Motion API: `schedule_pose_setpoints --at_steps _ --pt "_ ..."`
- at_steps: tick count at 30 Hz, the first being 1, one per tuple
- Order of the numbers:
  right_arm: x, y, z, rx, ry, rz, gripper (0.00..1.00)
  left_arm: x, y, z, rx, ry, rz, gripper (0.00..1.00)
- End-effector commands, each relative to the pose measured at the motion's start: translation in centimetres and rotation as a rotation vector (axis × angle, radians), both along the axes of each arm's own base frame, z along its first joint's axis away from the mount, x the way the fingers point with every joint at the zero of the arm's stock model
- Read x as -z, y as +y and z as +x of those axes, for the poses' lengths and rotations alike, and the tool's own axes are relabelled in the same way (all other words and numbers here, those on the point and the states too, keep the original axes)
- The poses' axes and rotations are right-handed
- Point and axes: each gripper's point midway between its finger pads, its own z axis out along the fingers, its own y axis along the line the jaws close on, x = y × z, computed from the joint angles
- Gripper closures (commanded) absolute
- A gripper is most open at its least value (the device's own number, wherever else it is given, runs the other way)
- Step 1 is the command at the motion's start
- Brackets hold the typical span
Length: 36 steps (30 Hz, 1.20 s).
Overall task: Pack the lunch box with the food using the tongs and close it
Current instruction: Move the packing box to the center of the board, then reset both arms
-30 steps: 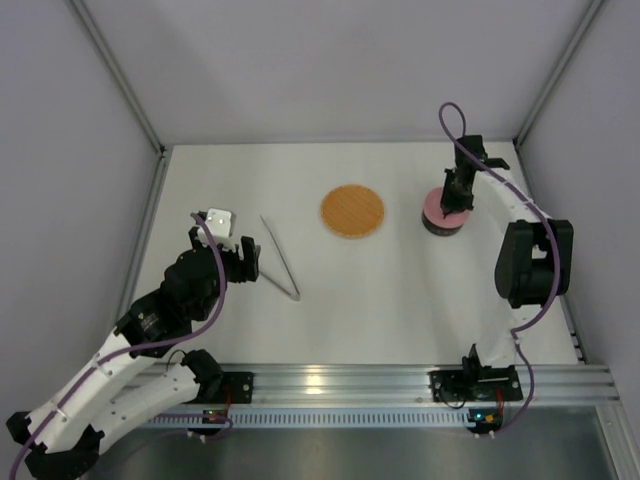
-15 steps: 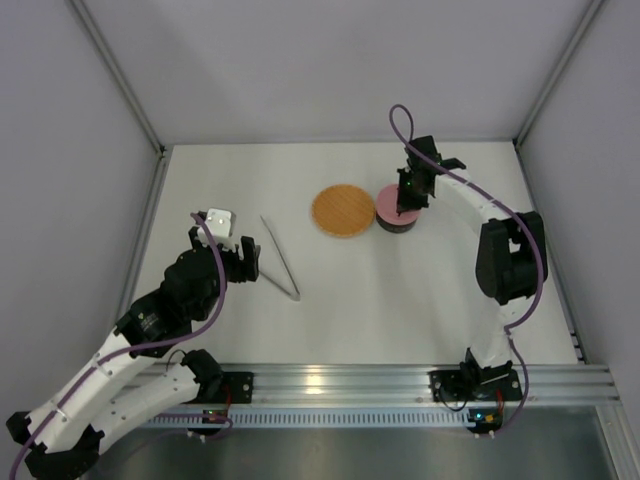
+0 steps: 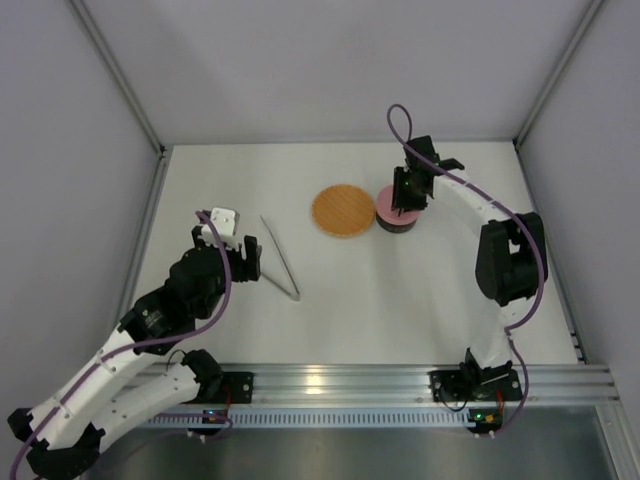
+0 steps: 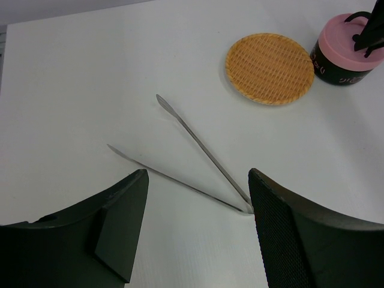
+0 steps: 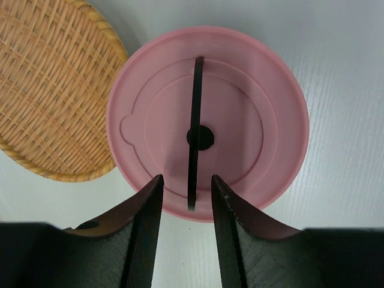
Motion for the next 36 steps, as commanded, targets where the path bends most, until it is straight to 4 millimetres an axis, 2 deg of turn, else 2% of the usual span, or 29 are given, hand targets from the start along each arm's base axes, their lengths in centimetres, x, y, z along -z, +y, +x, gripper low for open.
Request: schedule_pose_setpoints --at_steps 1,3,10,11,12,13,14,16,17,18,19,20,21,22,23,24,25,26,28,36 --pt "-1.8 -1.0 -0.9 0.017 -0.025 -0.049 0.62 -0.7 0.1 0.4 -0.019 -0.029 -0.021 0.27" --pt "-3.8 -1.2 -0.7 0.028 -0.075 -0.050 0.57 -0.7 0.1 0.4 -0.021 -0.030 -0.022 0.27" --pt "-10.1 -1.8 -0.9 0.050 -0.205 -0.028 0.54 -0.5 -0.1 0.5 -0.020 -0.023 -0.013 0.27" --pt "-10.5 -2.0 -1.3 0.053 -0.215 -0.027 0.51 -0.5 0.0 0.5 -0.023 -0.025 -0.012 0.27" --pt "-12.4 -2.1 -1.5 0.056 -0.273 -0.008 0.49 -0.5 0.1 0.5 -0.023 -0.025 -0.012 0.27" --pt "-12.0 -2.3 -2.2 0.060 -0.276 -0.005 0.46 -0.6 0.1 0.6 -0.024 -0.027 -0.014 0.27" --pt "-14.1 -2.6 -3.2 0.066 -0.346 0.021 0.39 -0.6 0.1 0.5 -0.024 -0.029 -0.014 0.27" --pt "-15.8 -2.6 -3.6 0.077 -0.452 0.070 0.29 -0.5 0.1 0.6 -0.025 -0.027 -0.011 0.27" --pt "-15.4 -3.0 -5.5 0.074 -0.473 0.088 0.19 -0.6 0.1 0.5 -0.024 -0.029 -0.014 0.27" --pt "-15.6 -3.1 -6.2 0.075 -0.502 0.112 0.10 -0.5 0.1 0.5 -0.024 -0.028 -0.011 0.27" --pt "-13.2 -3.3 -7.4 0.072 -0.474 0.112 0.01 -0.4 0.1 0.5 -0.022 -0.028 -0.012 0.27" --pt "-14.9 -3.1 -8.3 0.064 -0.545 0.158 0.01 -0.4 0.0 0.5 -0.017 -0.028 -0.012 0.27" --pt "-14.8 -3.1 -8.9 0.058 -0.556 0.172 0.00 -0.4 0.0 0.6 -0.017 -0.029 -0.012 0.27" --pt "-13.2 -3.2 -9.7 0.055 -0.530 0.172 0.00 -0.3 -0.1 0.6 -0.016 -0.026 -0.009 0.27" --pt "-13.5 -3.4 -10.5 0.059 -0.546 0.182 0.00 -0.2 -0.1 0.7 -0.016 -0.021 -0.007 0.27" --pt "-12.3 -3.3 -11.3 0.056 -0.523 0.184 0.00 -0.2 -0.1 0.7 -0.016 -0.020 -0.004 0.27" --pt "-12.0 -3.3 -11.7 0.049 -0.522 0.190 0.00 -0.2 -0.1 0.7 -0.016 -0.018 -0.004 0.27" --pt "-12.6 -3.2 -12.1 0.043 -0.551 0.210 0.01 -0.1 -0.1 0.7 -0.017 -0.016 -0.006 0.27" --pt "-11.9 -3.1 -12.7 0.031 -0.546 0.220 0.00 -0.1 -0.1 0.7 -0.020 -0.016 -0.006 0.27" --pt "-12.5 -2.3 -13.7 -0.014 -0.585 0.276 0.01 -0.1 0.1 0.8 -0.027 -0.017 -0.005 0.27"
